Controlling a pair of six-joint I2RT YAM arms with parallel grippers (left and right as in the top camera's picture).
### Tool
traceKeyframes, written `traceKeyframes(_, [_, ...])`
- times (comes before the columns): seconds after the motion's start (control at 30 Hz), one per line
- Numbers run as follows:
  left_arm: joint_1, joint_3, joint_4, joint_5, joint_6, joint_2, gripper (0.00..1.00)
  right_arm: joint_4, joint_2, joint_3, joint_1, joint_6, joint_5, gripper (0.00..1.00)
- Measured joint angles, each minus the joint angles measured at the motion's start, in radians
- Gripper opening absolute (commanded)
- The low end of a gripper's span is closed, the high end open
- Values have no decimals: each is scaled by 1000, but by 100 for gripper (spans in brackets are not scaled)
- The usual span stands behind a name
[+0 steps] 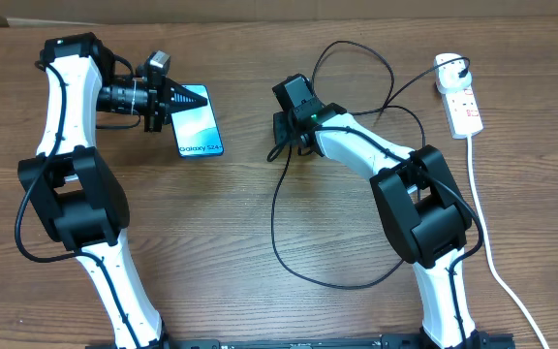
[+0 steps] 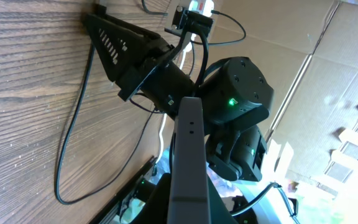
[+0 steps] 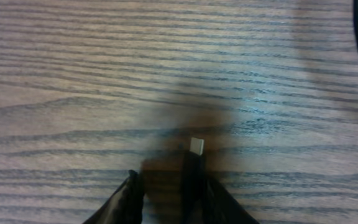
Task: Plug charger to phone and switch on socket
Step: 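Lower the right gripper onto the cable's USB-C plug end and grasp it, then lift the plug with the right gripper toward the phone held by the left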
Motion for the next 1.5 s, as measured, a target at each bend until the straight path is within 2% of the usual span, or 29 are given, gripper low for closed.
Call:
traceKeyframes(0.23, [-9,0,0,0,0,0,5,-35,0,8,0,24,0,21])
traceKeyframes(0.4, [-9,0,1,0,0,0,5,-57,0,14,-10,50,-29,4])
traceKeyframes(0.6, [-9,0,1,0,0,0,4,-58,0,14,-31,63,-104,4])
traceKeyframes(0.77, [-9,0,2,0,0,0,4,-84,-2,14,-82,37,-304,4])
traceKeyframes(1.07, [-9,0,12,-2,0,0,4,-201,-97,11,-209,-131,-761,4])
traceKeyframes(1.27, [-9,0,40,-3,0,0,4,-308,-201,11,-214,-219,-997,4])
traceKeyframes(1.5, [-9,0,76,-3,0,0,4,-404,-204,11,-213,-282,-1177,4])
